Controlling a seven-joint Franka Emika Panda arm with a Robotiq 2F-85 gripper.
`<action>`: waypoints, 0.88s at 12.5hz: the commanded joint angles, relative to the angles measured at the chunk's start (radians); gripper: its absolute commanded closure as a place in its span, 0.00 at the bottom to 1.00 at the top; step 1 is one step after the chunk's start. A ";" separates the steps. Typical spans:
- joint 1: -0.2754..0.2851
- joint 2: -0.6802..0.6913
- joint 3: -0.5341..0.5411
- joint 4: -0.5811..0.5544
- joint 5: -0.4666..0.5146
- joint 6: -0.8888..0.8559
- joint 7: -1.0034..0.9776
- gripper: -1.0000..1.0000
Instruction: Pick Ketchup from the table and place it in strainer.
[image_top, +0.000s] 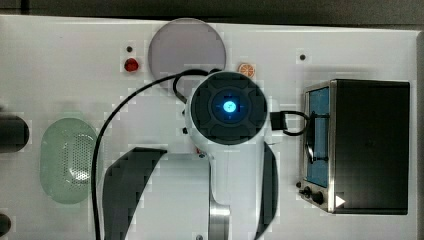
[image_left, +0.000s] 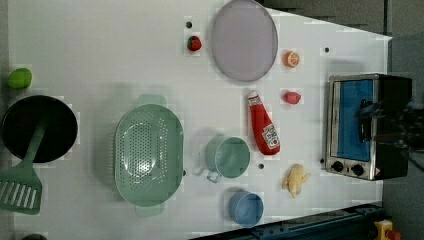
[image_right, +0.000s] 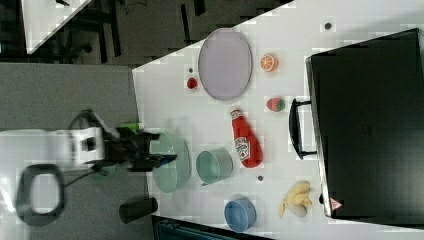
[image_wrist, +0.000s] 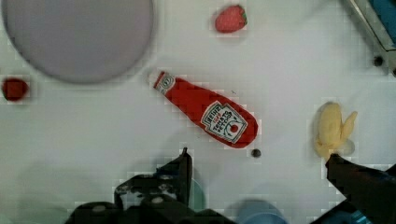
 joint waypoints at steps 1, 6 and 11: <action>-0.005 0.029 0.029 -0.117 0.012 0.076 -0.286 0.00; -0.005 0.079 0.051 -0.282 0.011 0.387 -0.703 0.00; -0.006 0.219 0.051 -0.369 0.009 0.605 -0.791 0.00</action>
